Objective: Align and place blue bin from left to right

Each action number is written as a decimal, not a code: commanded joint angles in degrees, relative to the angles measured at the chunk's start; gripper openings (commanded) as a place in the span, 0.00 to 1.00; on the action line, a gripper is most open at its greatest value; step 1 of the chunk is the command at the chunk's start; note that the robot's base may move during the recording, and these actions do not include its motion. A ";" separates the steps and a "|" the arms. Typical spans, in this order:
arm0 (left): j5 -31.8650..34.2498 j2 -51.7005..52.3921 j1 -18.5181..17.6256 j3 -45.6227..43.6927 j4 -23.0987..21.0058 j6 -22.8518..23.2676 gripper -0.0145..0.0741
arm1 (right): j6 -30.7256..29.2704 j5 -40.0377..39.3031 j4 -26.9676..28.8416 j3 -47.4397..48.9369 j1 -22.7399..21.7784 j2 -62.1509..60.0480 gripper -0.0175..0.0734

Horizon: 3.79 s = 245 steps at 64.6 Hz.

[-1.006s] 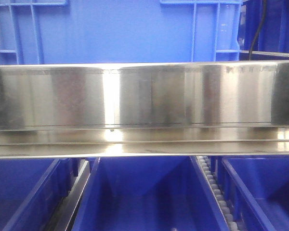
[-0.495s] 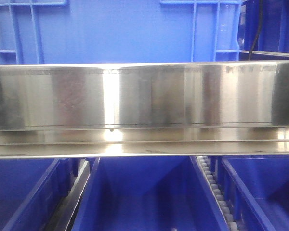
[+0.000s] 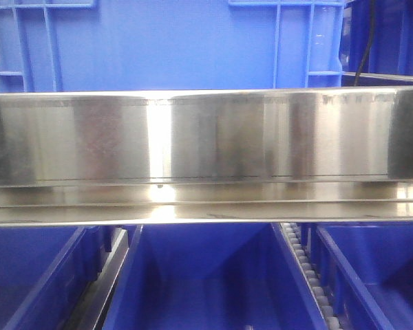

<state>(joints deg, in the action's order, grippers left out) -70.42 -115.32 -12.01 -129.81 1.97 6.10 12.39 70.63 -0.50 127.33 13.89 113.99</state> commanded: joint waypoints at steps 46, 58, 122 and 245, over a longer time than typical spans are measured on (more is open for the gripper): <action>0.46 -0.36 0.04 0.03 -1.20 -0.09 0.34 | 0.14 -0.66 -0.31 0.43 -0.24 1.33 0.11; 0.46 -0.36 -0.06 0.03 -1.41 -0.09 0.17 | 0.14 -0.66 -0.31 0.43 -0.24 1.40 0.11; 0.46 13.57 -4.52 -0.09 3.74 3.46 0.15 | -1.32 -0.66 -3.80 12.05 0.00 -8.78 0.11; 0.46 14.99 -5.90 -4.15 11.42 6.56 0.15 | -2.59 -6.34 -3.90 13.17 0.00 -9.20 0.11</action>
<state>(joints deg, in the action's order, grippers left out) -73.43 -101.49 -17.65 -132.97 11.86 13.50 11.23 72.27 -1.54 139.23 14.10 106.00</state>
